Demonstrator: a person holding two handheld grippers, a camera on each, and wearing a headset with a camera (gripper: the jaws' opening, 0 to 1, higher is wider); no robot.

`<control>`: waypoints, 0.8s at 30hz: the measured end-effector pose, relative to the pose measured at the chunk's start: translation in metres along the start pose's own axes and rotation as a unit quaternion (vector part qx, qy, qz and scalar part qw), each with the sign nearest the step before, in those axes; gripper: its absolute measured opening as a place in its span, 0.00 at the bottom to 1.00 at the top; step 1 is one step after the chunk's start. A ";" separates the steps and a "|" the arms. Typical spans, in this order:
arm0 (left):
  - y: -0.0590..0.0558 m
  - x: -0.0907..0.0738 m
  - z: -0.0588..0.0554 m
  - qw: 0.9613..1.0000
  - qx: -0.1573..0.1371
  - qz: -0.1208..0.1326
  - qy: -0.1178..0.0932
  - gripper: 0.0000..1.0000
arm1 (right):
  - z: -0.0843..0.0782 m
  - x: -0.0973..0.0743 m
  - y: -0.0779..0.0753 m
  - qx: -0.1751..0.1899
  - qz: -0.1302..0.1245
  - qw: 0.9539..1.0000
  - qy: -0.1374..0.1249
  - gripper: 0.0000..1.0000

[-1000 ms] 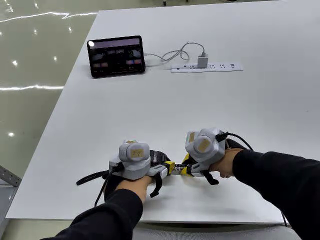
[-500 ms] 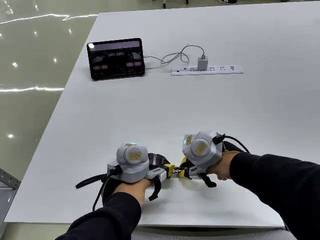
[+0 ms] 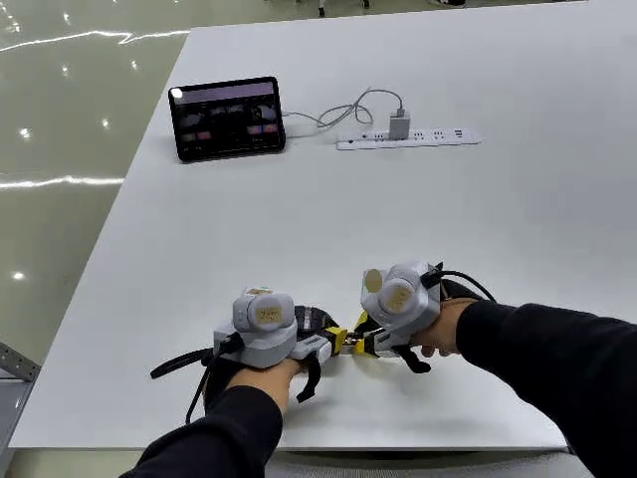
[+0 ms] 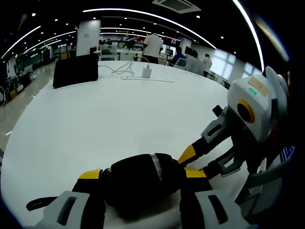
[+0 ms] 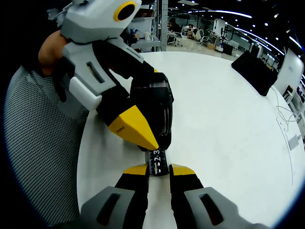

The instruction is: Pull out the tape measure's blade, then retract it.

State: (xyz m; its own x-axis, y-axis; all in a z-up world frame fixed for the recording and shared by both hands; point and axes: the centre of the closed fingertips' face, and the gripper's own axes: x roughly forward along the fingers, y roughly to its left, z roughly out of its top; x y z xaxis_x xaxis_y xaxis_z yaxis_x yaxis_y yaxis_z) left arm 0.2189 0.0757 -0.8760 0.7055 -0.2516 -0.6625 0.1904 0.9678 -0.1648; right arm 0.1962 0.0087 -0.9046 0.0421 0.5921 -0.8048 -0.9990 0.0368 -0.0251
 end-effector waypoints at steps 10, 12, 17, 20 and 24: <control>0.003 -0.002 0.002 1.000 -0.025 -0.011 -0.007 0.58 | 0.006 0.001 -0.001 0.009 0.001 1.000 -0.020 0.10; 0.004 -0.002 0.002 0.999 -0.030 -0.012 -0.006 0.58 | 0.010 0.001 -0.001 0.001 0.002 1.000 -0.023 0.10; 0.001 -0.001 0.001 1.000 -0.019 -0.011 -0.003 0.58 | 0.014 0.009 0.002 -0.010 0.005 1.000 -0.018 0.10; 0.001 0.000 0.001 1.000 -0.012 -0.010 -0.002 0.58 | 0.016 0.012 0.004 -0.007 0.006 1.000 -0.018 0.10; 0.001 -0.001 0.000 1.000 -0.009 -0.010 -0.002 0.58 | 0.017 0.013 0.003 -0.007 0.007 1.000 -0.017 0.10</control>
State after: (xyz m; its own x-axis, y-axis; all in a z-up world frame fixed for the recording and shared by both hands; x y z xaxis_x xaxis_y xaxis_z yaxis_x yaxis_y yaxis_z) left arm 0.2187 0.0766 -0.8758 0.7040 -0.2706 -0.6566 0.1914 0.9627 -0.1915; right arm 0.1944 0.0306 -0.9049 0.0287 0.6189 -0.7850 -0.9996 0.0174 -0.0228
